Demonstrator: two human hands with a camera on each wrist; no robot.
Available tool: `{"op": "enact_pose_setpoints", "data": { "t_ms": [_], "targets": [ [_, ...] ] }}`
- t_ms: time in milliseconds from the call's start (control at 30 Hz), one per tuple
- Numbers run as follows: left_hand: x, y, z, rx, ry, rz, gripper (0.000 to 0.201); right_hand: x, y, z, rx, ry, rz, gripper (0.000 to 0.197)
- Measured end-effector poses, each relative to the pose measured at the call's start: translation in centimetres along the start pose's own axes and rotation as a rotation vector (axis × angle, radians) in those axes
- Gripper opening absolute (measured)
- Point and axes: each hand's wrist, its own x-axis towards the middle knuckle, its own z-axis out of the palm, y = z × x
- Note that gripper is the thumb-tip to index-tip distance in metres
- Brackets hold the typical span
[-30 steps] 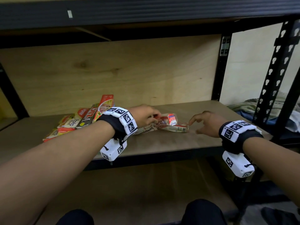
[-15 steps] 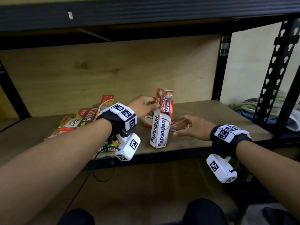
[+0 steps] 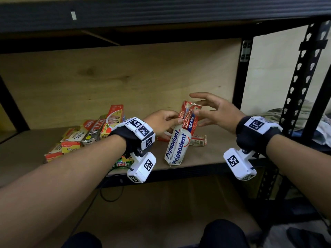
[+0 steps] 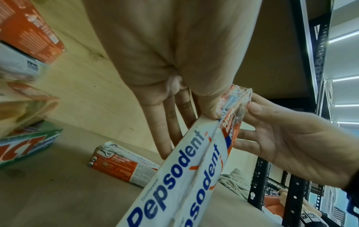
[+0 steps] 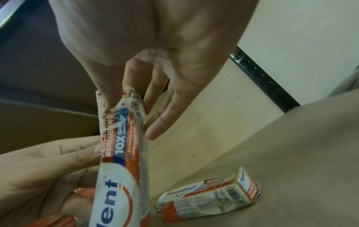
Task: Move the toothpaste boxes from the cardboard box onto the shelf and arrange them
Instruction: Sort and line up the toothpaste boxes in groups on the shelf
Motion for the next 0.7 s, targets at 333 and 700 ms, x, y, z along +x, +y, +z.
{"op": "enact_pose_setpoints", "data": {
  "t_ms": [333, 700],
  "targets": [
    [-1.3, -1.2, 1.1, 0.171, -0.168, -0.238, 0.047, -0.2, 0.3, -0.5, 0.110, 0.081, 0.220, 0.039],
    [0.3, -2.5, 3.0, 0.888, -0.141, -0.016, 0.068, -0.5, 3.1, -0.5, 0.271, 0.233, 0.631, 0.021]
  ]
}}
